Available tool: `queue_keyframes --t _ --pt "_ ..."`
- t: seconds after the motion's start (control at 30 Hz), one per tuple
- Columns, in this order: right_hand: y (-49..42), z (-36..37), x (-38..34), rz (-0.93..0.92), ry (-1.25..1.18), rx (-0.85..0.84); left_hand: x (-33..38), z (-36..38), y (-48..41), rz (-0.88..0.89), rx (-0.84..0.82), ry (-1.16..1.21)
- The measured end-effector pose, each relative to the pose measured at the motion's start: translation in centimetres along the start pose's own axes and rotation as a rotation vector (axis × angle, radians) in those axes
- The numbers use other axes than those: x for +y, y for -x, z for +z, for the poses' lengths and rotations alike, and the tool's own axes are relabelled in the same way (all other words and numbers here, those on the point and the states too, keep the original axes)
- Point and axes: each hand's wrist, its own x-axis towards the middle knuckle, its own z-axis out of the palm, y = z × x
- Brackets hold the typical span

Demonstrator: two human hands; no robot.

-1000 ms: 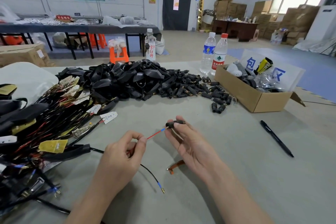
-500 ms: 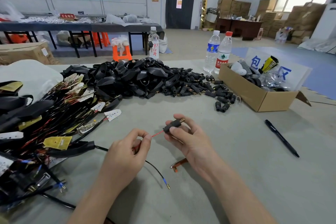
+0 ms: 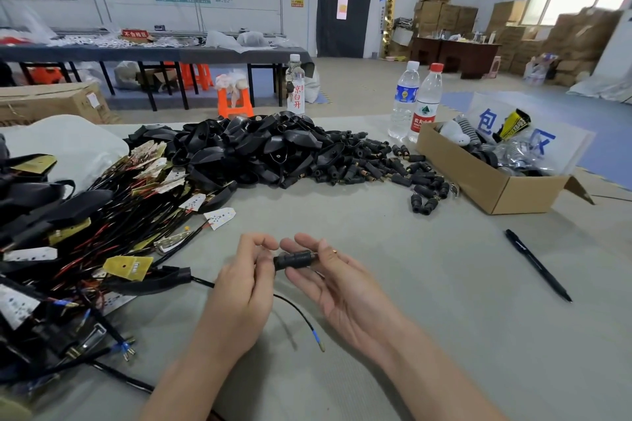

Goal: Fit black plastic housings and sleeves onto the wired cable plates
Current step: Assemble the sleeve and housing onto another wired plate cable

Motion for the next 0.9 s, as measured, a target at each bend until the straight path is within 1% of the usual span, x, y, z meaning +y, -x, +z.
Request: queue_keyframes --t 0.07,0.13,0.27,0.33,0.4,0.53,0.6,0.73,0.8,0.9 --pt "-0.2 -0.2 0.2 -0.015 -0.005 -0.003 0.1 -0.1 0.0 -0.019 0.013 0.021" --pt "-0.4 -0.5 0.1 -0.059 -0.017 0.023 0.3 -0.2 0.2 0.023 0.0 -0.005" --pt "-0.6 -1.3 -0.8 -0.136 -0.045 0.068 0.9 0.3 0.4 0.256 -0.073 -0.275" --pt "-0.7 -1.5 -0.9 -0.108 -0.037 0.093 0.8 0.9 0.3 0.372 -0.081 -0.375" --pt "-0.7 -1.5 -0.8 -0.069 -0.026 0.11 0.5 1.4 0.2 0.46 -0.078 -0.414" --pt "-0.6 -1.5 -0.6 -0.056 -0.008 0.116 0.3 1.5 0.0 0.485 -0.07 -0.436" --pt "-0.6 -1.4 -0.7 -0.058 -0.048 0.122 0.4 1.6 0.1 0.496 -0.067 -0.427" --pt "-0.5 -1.3 -1.2 -0.081 -0.1 0.143 1.1 1.3 0.0 0.432 -0.005 -0.356" --pt "-0.4 -1.2 -1.3 -0.09 -0.109 0.127 0.9 1.1 0.0 0.487 -0.015 -0.398" --pt "-0.3 -1.2 -1.6 -0.087 -0.128 0.142 0.5 1.2 -0.1 0.594 -0.099 -0.514"
